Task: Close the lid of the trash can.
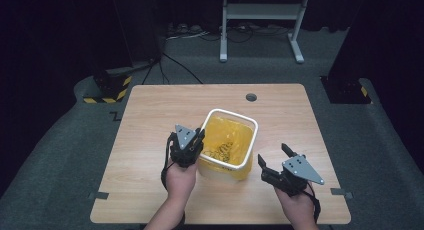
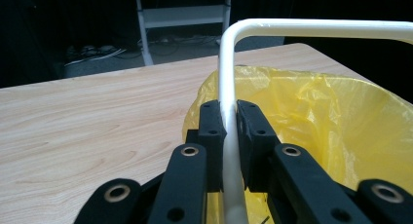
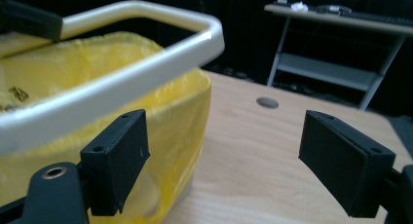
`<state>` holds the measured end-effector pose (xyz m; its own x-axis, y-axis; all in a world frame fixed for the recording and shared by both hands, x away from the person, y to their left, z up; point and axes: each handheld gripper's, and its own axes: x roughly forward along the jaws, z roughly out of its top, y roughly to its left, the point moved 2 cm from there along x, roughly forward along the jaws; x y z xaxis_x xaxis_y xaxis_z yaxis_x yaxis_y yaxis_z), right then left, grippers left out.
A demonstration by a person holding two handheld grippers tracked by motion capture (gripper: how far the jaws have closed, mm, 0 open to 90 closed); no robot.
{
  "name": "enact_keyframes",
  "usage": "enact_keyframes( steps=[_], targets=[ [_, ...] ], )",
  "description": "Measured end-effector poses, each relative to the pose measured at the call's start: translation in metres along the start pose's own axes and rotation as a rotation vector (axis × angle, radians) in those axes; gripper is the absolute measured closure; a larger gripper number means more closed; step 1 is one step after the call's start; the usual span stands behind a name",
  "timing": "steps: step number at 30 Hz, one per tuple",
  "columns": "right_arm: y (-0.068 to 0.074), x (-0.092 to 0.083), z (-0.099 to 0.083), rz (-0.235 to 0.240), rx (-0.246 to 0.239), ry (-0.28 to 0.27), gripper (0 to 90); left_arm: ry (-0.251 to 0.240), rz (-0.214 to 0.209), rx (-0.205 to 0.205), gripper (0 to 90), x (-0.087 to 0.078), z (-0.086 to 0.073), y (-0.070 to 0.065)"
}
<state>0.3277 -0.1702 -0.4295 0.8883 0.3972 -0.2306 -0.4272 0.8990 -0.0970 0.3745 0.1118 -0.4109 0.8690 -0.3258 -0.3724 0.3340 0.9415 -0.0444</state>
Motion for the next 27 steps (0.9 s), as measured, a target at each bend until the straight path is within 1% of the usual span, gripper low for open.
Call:
enact_keyframes(
  steps=[2, 4, 9, 12, 13, 14, 16, 18, 21, 23, 27],
  targets=[
    [0.001, 0.0, 0.006, 0.0, -0.002, -0.017, 18.1, -0.001, 0.0, 0.0, 81.4, 0.0, 0.0, 0.0],
    [0.002, 0.0, 0.011, -0.001, 0.01, -0.033, 18.5, -0.001, 0.001, -0.001, 81.3, 0.0, 0.0, 0.0],
    [0.007, 0.005, 0.017, 0.003, 0.021, -0.056, 18.7, -0.003, 0.002, -0.004, 81.4, 0.0, -0.001, -0.001],
    [0.011, 0.006, 0.02, 0.025, 0.026, -0.08, 19.1, -0.004, 0.003, -0.008, 81.4, 0.0, -0.002, -0.001],
    [0.013, 0.006, 0.022, 0.047, 0.03, -0.099, 19.4, -0.004, 0.003, -0.009, 81.4, 0.0, -0.002, -0.001],
    [0.016, 0.006, 0.024, 0.058, 0.032, -0.113, 21.7, -0.005, 0.003, -0.009, 81.4, 0.0, -0.002, -0.001],
    [0.02, 0.008, 0.027, 0.059, 0.037, -0.123, 27.6, -0.006, 0.004, -0.007, 81.4, 0.0, -0.002, -0.001],
    [0.025, 0.013, 0.028, 0.056, 0.035, -0.126, 33.0, -0.007, 0.001, -0.008, 81.4, 0.0, -0.002, -0.001],
    [0.027, 0.02, 0.026, 0.053, 0.051, -0.106, 40.4, -0.009, -0.001, -0.006, 81.4, -0.001, -0.002, -0.001],
    [0.028, 0.024, 0.024, 0.06, 0.062, -0.089, 43.0, -0.011, -0.004, -0.008, 81.4, -0.001, -0.003, 0.0],
    [0.031, 0.03, 0.02, 0.061, 0.064, -0.073, 48.3, -0.016, -0.006, -0.016, 81.3, -0.001, -0.004, 0.002]
  ],
)
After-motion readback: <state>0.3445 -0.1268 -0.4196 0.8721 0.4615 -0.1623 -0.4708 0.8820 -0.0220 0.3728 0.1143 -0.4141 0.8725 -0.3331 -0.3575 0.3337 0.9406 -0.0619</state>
